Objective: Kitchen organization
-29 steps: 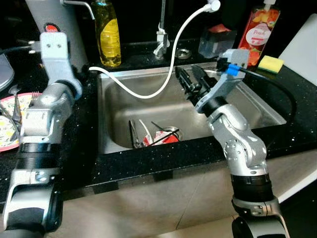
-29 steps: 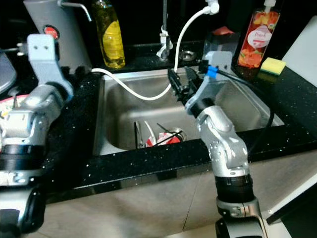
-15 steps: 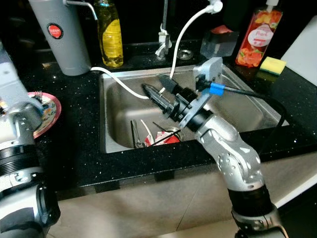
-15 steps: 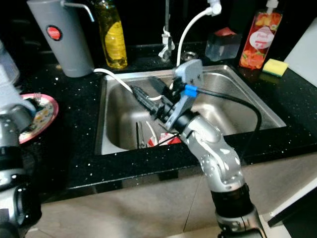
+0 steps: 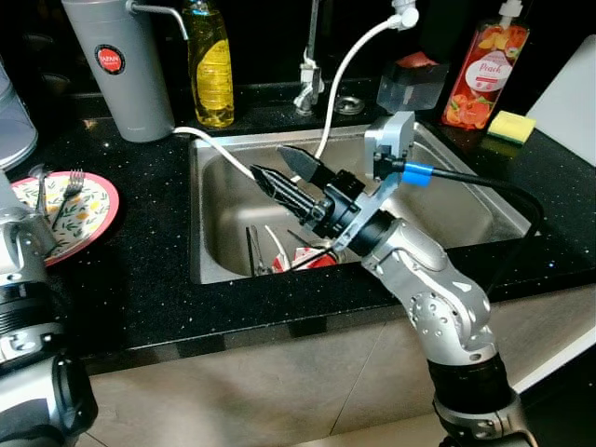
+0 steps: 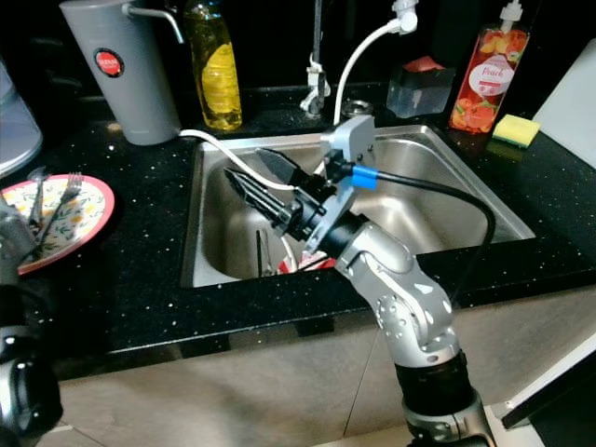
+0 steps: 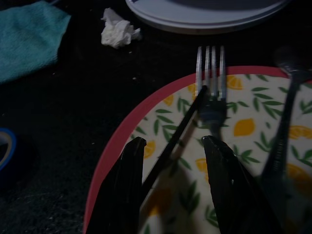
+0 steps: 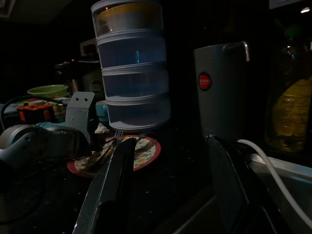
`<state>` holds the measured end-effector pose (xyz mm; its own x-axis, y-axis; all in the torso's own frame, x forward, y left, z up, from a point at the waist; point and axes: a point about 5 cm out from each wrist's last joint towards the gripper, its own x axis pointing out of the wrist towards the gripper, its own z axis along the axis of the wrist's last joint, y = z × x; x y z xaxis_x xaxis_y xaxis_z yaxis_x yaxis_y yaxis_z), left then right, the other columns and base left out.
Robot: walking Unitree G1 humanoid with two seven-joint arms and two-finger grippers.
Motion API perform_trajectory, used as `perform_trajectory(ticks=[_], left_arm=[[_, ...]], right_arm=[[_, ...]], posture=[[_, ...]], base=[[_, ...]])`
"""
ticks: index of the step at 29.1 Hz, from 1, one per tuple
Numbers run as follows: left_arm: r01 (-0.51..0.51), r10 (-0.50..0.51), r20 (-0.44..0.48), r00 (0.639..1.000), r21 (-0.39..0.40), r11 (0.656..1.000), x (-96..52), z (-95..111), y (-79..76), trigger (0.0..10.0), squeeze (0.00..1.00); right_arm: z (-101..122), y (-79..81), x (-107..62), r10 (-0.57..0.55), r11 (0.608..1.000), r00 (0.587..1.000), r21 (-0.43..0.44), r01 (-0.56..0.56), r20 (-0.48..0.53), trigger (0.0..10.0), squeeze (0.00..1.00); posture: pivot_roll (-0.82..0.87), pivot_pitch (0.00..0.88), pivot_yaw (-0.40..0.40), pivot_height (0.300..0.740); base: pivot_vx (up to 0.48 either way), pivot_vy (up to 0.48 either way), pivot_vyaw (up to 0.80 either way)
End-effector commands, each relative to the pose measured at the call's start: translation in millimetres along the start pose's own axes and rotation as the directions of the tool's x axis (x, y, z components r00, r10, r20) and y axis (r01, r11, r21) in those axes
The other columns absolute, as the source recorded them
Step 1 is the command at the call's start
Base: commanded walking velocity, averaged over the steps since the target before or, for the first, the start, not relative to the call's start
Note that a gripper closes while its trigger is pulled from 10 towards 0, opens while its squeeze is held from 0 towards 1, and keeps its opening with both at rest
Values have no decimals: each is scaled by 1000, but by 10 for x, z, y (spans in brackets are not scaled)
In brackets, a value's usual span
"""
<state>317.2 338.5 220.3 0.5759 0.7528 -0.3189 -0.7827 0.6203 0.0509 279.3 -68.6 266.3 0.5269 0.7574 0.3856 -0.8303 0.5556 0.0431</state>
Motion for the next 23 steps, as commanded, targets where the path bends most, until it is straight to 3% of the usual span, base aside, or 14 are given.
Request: perform_trajectory(ticks=[1, 3, 12, 13, 14, 15, 16, 17, 18, 23], left_arm=[[-15, 14, -29, 999, -42, 999, 9, -14, 36, 10000, 0], [-12, 8, -54, 999, -77, 997, -13, -55, 15, 10000, 0], [2, -12, -94, 996, -100, 995, -47, -130, -57, 10000, 0], [12, -25, -117, 993, -109, 994, -40, -175, -71, 8627, 0], [12, -25, -117, 993, -109, 994, -40, -175, -71, 8627, 0], [18, -36, -147, 989, -124, 992, -30, -231, -79, 4784, 0], [18, -40, -168, 985, -134, 991, -25, -286, -80, 1843, 0], [18, -40, -168, 985, -134, 991, -25, -286, -80, 1843, 0], [17, -40, -167, 985, -133, 991, -27, -294, -78, 0, 0], [16, -34, -150, 988, -122, 992, -41, -289, -81, 0, 0]], right_arm=[[17, 12, -12, 9, 1000, 1000, 8, -9, 5, 10000, 0], [6, 12, -13, 9, 1000, 1000, 7, -9, 0, 10000, 0], [8, 7, -17, 11, 1000, 1000, 8, -11, -3, 10000, 0], [9, 6, -16, 12, 1000, 1000, 7, -11, -4, 10000, 0], [9, 6, -16, 12, 1000, 1000, 7, -11, -4, 10000, 0], [11, 5, -16, 12, 1000, 1000, 8, -12, -3, 10000, 0], [15, 5, -14, 14, 1000, 1000, 8, -14, -2, 10000, 0], [15, 5, -14, 14, 1000, 1000, 8, -14, -2, 10000, 0], [17, 5, -13, 14, 1000, 1000, 9, -14, -1, 10000, 0], [19, -1, -13, 14, 1000, 1000, 9, -14, -2, 10000, 0]], posture=[[77, 0, 20, 740], [76, 0, 20, 740], [75, 0, 15, 740], [75, 0, 15, 740], [75, 0, 15, 740], [75, 0, 15, 740], [75, 0, 15, 740], [75, 0, 15, 740], [75, 0, 15, 740], [75, 0, 9, 740]], base=[[0, 0, 0], [0, 0, 0], [0, 0, 0], [0, 0, 0], [0, 0, 0], [0, 0, 0], [0, 0, 0], [0, 0, 0], [0, 0, 0], [0, 0, 0]])
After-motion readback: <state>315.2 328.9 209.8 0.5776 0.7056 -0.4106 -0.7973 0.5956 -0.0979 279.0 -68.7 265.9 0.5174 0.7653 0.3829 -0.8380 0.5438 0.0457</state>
